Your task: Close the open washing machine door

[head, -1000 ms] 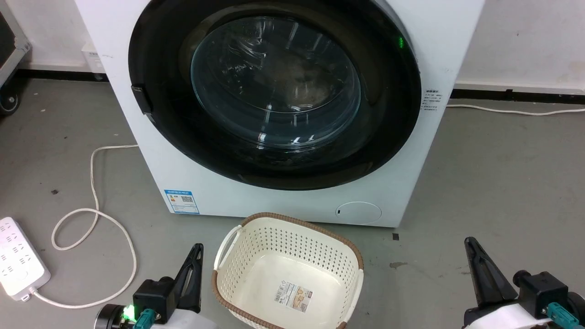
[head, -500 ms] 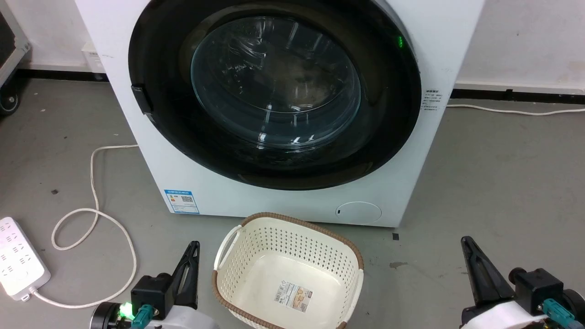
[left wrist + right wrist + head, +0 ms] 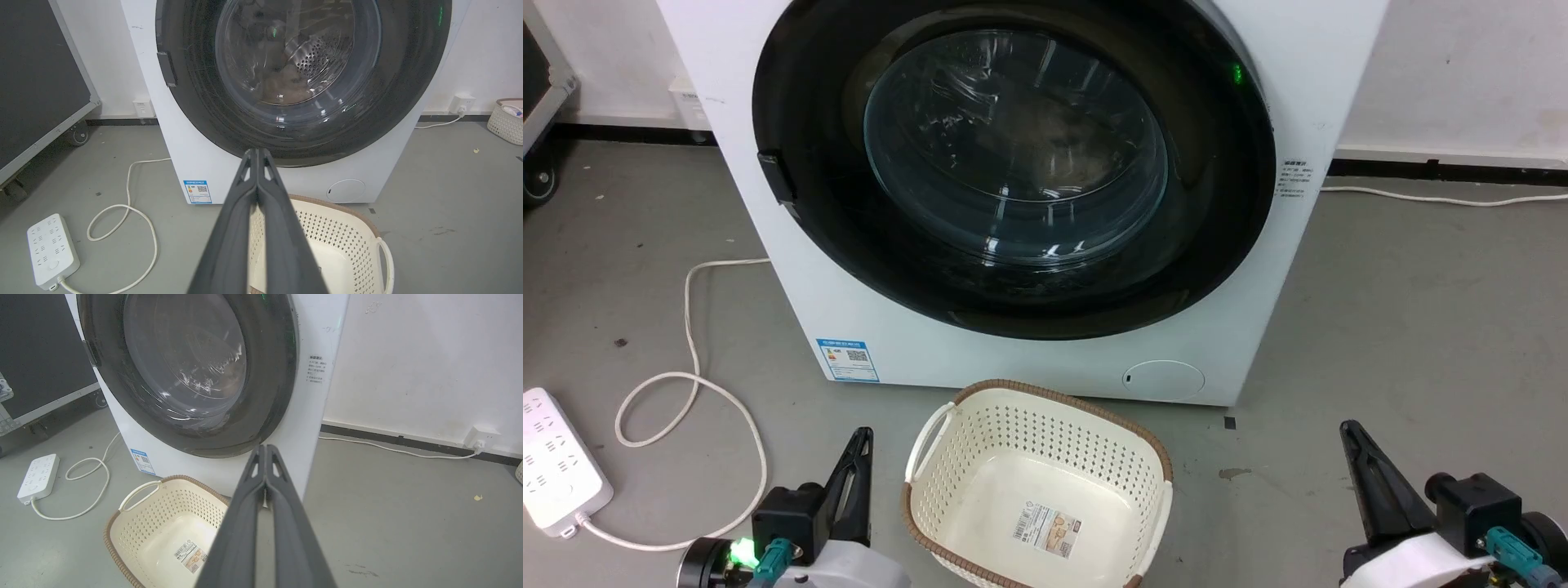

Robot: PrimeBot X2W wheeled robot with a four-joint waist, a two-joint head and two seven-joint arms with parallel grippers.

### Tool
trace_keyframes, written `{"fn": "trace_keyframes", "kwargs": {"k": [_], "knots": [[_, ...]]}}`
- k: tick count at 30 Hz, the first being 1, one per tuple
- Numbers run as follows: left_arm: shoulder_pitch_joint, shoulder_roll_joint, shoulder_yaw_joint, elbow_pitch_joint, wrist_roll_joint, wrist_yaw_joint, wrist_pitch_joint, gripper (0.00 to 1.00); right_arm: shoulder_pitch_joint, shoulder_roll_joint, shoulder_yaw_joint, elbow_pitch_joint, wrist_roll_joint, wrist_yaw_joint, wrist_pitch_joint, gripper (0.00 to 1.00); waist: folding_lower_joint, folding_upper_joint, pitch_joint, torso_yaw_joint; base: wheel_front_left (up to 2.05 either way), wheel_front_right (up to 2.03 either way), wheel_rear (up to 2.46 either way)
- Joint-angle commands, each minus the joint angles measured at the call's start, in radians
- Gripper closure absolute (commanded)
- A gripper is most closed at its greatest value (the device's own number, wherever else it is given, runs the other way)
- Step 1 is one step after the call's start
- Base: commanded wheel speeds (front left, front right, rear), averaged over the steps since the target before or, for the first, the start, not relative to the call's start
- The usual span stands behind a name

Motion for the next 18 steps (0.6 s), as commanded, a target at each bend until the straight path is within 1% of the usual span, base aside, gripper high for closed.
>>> {"fn": "trace_keyframes", "kwargs": {"k": [1,18], "knots": [[-0.010,-0.004,0.004,-0.009,0.008,0.005,0.006,1.00,-0.014,0.004,0.003,-0.009,-0.009,0.000,0.005,1.00,0.0000,0.0000,0.000,0.000,0.00,0.00,0.00],[-0.013,-0.007,0.018,-0.032,0.022,0.012,0.040,1.00,-0.019,0.005,0.015,-0.026,-0.014,0.000,0.040,1.00,0.0000,0.0000,0.000,0.001,0.00,0.00,0.00]]}}
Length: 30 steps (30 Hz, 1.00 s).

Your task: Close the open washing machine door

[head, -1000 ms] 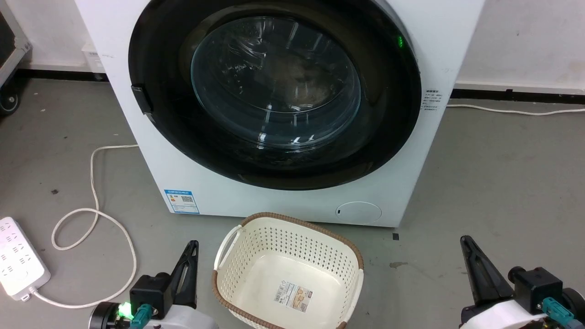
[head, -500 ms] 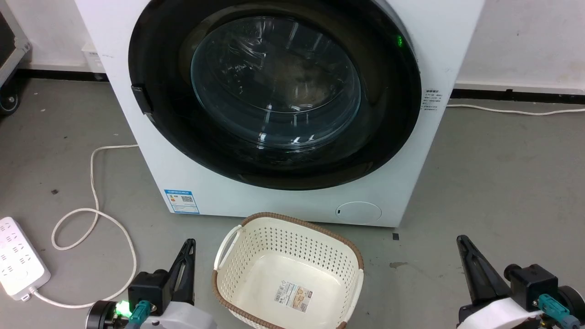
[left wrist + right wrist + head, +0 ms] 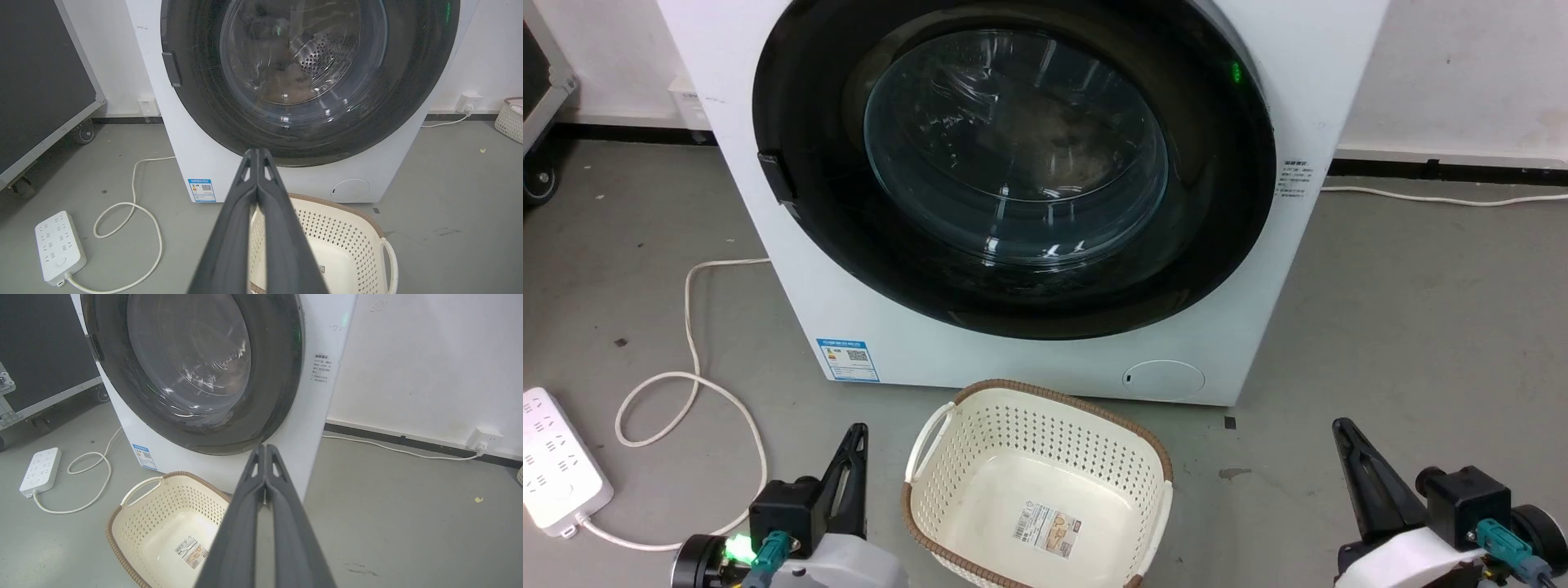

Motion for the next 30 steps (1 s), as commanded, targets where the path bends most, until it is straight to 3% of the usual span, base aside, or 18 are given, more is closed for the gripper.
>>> {"fn": "trace_keyframes", "kwargs": {"k": [1,30], "knots": [[-0.013,-0.001,0.007,-0.009,0.012,0.007,0.007,1.00,-0.014,0.005,0.003,-0.011,-0.005,-0.001,0.007,1.00,0.0000,0.0000,0.000,0.000,0.00,0.00,0.00],[-0.017,-0.007,0.030,-0.047,0.034,0.019,0.064,1.00,-0.023,0.007,0.022,-0.039,-0.013,-0.001,0.065,1.00,0.0000,0.0000,0.000,0.002,0.00,0.00,0.00]]}}
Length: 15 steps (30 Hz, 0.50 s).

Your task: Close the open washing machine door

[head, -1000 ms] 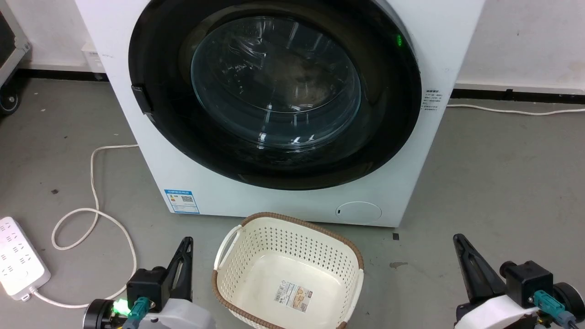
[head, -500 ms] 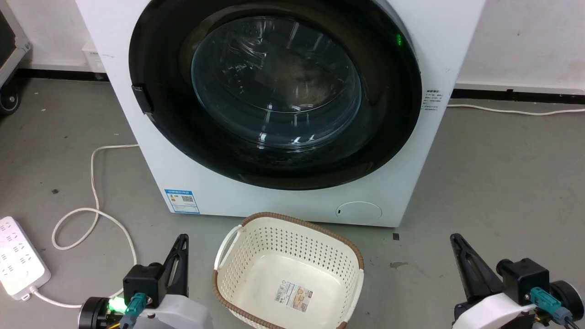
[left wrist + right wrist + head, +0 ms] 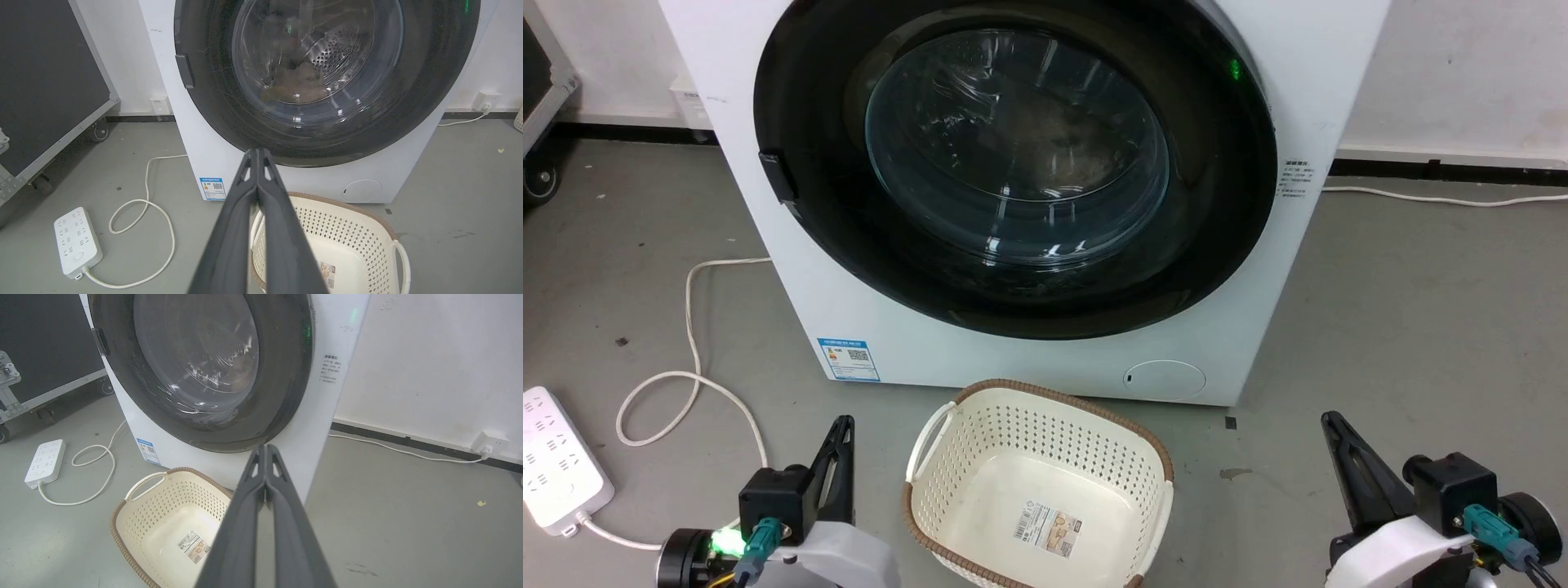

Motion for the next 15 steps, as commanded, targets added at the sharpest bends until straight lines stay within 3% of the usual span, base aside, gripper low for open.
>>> {"fn": "trace_keyframes", "kwargs": {"k": [1,15], "knots": [[-0.014,-0.001,0.005,-0.007,0.009,0.006,0.005,1.00,-0.012,0.005,0.003,-0.010,-0.005,-0.001,0.005,1.00,0.0000,-0.0001,0.000,0.000,0.00,0.00,0.00],[-0.015,-0.003,0.014,-0.022,0.018,0.011,0.027,1.00,-0.015,0.006,0.011,-0.021,-0.008,-0.001,0.028,1.00,0.0000,-0.0001,0.000,0.001,0.00,0.00,0.00]]}}
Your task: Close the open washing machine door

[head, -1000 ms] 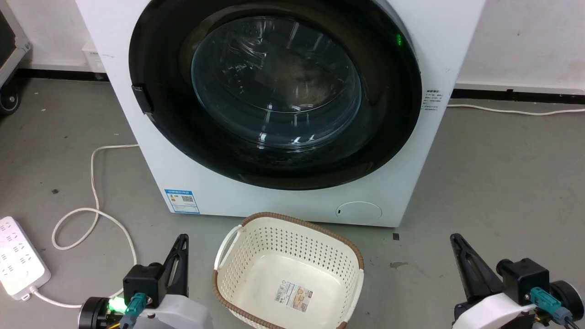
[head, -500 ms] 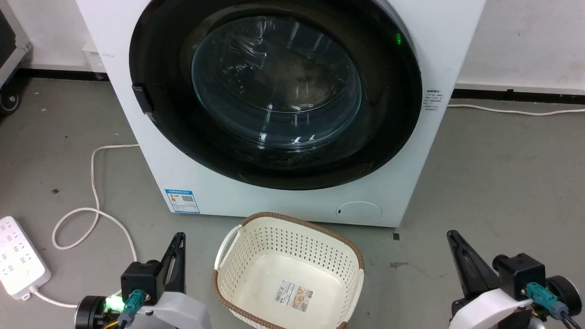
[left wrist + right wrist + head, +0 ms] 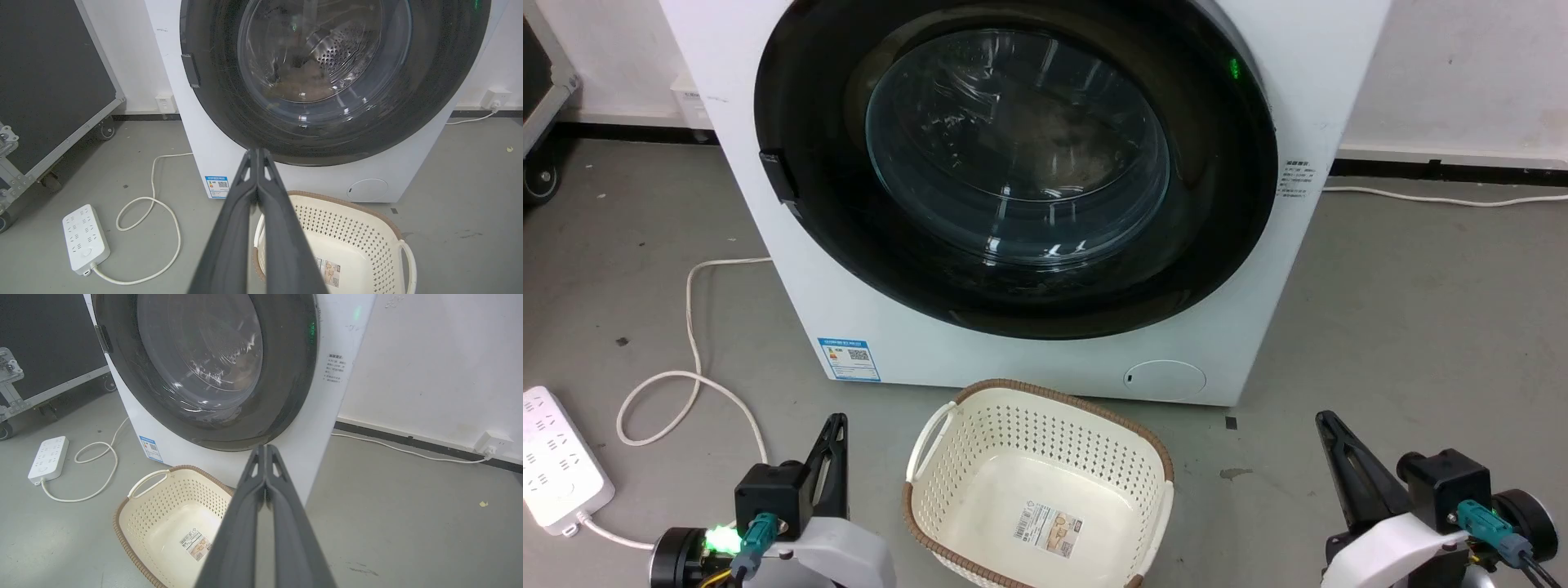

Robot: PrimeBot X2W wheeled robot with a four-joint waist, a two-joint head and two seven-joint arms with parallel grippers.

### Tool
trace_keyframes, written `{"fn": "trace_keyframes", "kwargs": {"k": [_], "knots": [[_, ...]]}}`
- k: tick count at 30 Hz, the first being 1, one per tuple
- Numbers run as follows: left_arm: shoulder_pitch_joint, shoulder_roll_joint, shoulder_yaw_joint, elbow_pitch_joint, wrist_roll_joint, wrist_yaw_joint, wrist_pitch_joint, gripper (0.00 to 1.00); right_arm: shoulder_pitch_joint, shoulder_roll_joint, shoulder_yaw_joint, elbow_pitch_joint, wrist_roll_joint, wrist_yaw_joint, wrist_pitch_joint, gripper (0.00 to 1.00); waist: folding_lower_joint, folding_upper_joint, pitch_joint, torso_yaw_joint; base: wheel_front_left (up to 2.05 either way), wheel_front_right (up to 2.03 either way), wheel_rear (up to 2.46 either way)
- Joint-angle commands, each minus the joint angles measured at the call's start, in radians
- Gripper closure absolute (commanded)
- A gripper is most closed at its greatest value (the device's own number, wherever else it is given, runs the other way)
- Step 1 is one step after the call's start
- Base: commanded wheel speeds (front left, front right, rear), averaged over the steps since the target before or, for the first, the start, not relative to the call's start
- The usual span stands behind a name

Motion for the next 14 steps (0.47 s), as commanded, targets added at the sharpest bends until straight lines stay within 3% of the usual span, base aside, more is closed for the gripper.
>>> {"fn": "trace_keyframes", "kwargs": {"k": [1,14], "knots": [[-0.015,-0.001,0.003,-0.005,0.003,0.003,0.000,1.00,-0.014,0.005,0.000,-0.007,-0.008,-0.001,0.001,1.00,0.0000,0.0000,0.000,0.000,0.00,0.00,0.00],[-0.015,-0.001,0.003,-0.005,0.003,0.003,0.000,1.00,-0.014,0.005,0.000,-0.007,-0.008,-0.001,0.001,1.00,0.0000,0.0000,0.000,0.000,0.00,0.00,0.00]]}}
